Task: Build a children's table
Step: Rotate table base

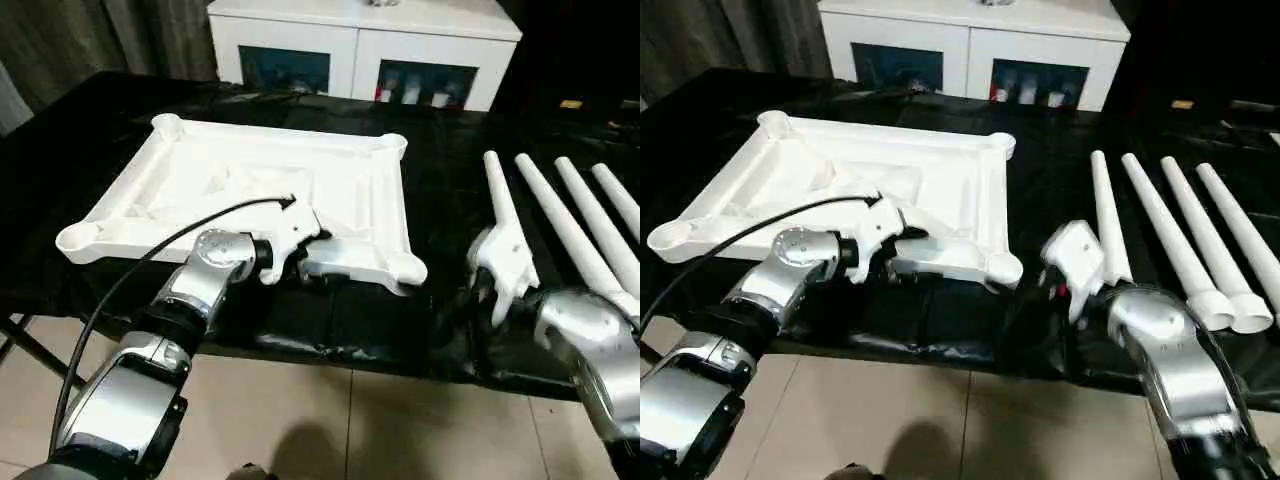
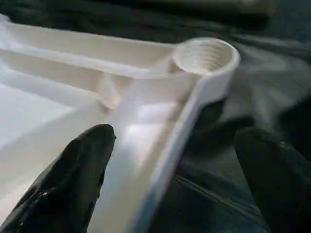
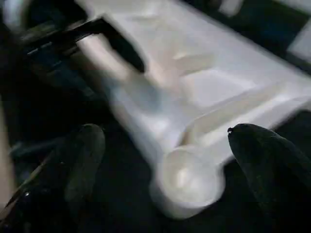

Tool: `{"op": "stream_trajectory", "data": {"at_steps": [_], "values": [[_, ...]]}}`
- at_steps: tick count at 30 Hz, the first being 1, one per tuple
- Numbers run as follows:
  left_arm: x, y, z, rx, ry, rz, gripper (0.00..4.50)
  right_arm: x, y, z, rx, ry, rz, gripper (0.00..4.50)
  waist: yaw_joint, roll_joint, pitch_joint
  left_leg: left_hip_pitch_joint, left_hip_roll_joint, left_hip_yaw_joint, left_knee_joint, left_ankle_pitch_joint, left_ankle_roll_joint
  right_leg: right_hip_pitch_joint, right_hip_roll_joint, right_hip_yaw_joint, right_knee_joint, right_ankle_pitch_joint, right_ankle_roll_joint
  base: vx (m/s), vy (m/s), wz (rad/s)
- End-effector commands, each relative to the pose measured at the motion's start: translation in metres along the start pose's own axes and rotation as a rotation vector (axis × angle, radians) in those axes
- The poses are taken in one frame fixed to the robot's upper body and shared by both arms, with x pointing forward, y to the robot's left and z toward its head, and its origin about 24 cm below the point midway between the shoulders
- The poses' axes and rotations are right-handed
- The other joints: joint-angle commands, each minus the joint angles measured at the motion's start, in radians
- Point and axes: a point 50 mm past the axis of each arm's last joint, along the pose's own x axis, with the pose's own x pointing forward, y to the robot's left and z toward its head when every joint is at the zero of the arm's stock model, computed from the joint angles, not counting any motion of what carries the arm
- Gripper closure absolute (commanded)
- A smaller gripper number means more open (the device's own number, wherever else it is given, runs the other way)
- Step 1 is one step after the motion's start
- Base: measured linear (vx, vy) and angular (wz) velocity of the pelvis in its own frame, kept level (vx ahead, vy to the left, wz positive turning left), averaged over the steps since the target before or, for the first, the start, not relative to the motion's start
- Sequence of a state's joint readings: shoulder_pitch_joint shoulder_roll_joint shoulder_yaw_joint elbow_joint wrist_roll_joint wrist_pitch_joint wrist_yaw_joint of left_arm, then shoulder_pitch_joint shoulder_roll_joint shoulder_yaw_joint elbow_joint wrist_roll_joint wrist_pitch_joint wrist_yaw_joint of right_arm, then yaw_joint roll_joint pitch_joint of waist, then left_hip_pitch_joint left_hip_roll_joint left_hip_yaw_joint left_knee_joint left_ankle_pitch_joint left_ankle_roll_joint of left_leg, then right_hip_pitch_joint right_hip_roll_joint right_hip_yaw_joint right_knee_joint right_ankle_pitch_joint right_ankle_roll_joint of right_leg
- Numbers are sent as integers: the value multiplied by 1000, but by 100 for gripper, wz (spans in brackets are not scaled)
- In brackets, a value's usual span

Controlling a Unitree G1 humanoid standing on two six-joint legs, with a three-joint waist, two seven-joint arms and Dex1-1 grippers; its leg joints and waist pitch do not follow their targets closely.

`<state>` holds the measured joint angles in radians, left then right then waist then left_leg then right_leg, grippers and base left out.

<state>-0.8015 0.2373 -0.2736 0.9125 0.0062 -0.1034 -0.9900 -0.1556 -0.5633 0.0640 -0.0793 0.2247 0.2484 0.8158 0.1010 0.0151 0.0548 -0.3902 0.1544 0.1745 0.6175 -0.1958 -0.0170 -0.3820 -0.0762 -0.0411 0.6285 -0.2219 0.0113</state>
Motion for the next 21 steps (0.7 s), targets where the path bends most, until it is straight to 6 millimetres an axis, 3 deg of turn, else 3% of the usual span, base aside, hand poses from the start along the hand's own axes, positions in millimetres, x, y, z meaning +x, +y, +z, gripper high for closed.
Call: {"op": "stream_trajectory", "data": {"at_steps": [1,4,8,10,11,12,14,15,17,21], "values": [[9,0,10,40,-8,-27,8,-5,4,-1,-17,37,36,3,-1,3,-72,32,82,-28,-71,-126,93,47,-88,43,-55,209,-341,0,0,0],[14,1,11,53,21,-19,23,-10,4,5,-7,21,18,1,-2,3,-67,26,81,-29,-75,-153,89,50,-91,44,-62,125,-327,0,0,0],[18,4,12,42,41,-16,64,-13,4,6,-5,29,19,0,-16,3,-53,29,81,-31,-85,-215,65,46,-91,46,-77,-14,-303,0,0,0],[18,4,11,42,65,-31,69,-15,7,7,-10,43,27,0,-22,5,-45,24,79,-32,-87,-225,61,46,-90,47,-83,-56,-294,0,0,0],[18,5,10,47,85,-34,92,-17,8,7,-20,52,33,0,-22,13,-45,29,80,-33,-86,-231,58,43,-92,49,-84,-72,-290,0,0,0],[18,5,10,49,89,-34,92,-17,9,7,-21,53,33,0,-25,8,-44,28,79,-31,-87,-235,59,42,-89,50,-88,-79,-286,0,0,0],[18,6,9,62,113,-36,108,-19,9,7,-26,61,33,0,-28,10,-45,25,79,-33,-86,-213,67,45,-91,49,-84,-64,-289,0,0,0],[19,6,8,70,137,-39,113,-20,9,8,-29,62,22,0,-28,19,-44,24,79,-34,-86,-210,68,44,-92,49,-84,-60,-292,0,0,0],[19,7,7,87,185,-39,139,-20,7,13,-33,52,0,0,-31,15,-46,25,81,-34,-84,-198,74,44,-90,49,-83,-36,-296,0,0,0],[21,9,6,91,213,3,170,-19,7,18,-40,38,-13,0,-41,18,-47,23,82,-35,-84,-181,89,45,-90,46,-80,15,-310,0,0,0]]}}
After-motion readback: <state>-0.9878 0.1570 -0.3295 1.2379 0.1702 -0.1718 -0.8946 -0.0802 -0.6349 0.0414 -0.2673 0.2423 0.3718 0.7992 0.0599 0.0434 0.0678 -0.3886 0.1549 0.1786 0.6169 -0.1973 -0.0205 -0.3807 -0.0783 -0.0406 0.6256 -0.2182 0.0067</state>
